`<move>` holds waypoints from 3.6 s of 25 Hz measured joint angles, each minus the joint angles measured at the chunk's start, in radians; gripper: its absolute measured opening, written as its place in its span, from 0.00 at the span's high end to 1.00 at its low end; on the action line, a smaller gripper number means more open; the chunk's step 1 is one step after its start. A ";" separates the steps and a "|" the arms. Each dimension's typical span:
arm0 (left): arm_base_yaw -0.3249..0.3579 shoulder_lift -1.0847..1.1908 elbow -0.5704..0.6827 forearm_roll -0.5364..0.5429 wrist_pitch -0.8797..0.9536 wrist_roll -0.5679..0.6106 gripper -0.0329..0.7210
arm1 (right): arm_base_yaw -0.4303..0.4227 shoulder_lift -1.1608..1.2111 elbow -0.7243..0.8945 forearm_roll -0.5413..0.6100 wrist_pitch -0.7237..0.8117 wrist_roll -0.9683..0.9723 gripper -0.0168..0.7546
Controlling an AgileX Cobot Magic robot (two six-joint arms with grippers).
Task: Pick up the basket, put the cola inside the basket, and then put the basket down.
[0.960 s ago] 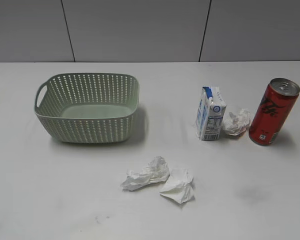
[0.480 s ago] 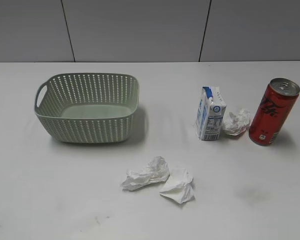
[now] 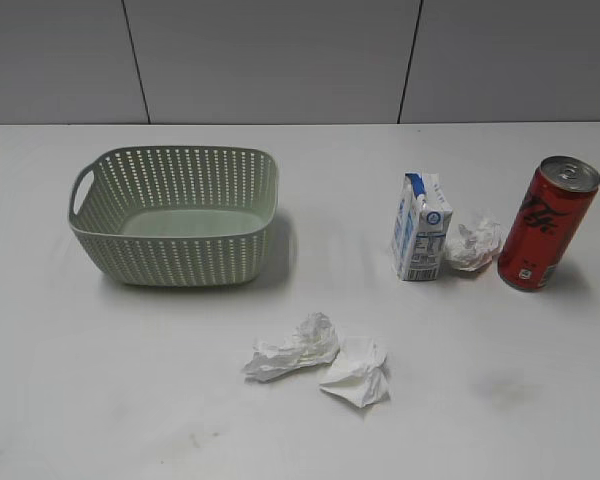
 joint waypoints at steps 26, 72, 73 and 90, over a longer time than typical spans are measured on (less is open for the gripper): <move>0.000 0.119 -0.063 -0.001 -0.033 0.000 0.05 | 0.000 0.000 0.000 0.000 -0.002 0.000 0.29; -0.232 2.006 -1.174 0.016 0.099 -0.045 0.19 | 0.000 0.000 0.000 0.000 -0.003 0.000 0.29; -0.232 2.026 -1.174 0.008 0.084 -0.045 0.19 | 0.000 0.000 0.000 0.000 -0.003 0.001 0.29; -0.232 2.183 -1.185 -0.032 0.042 -0.046 0.53 | 0.000 0.000 0.000 0.000 -0.003 0.001 0.29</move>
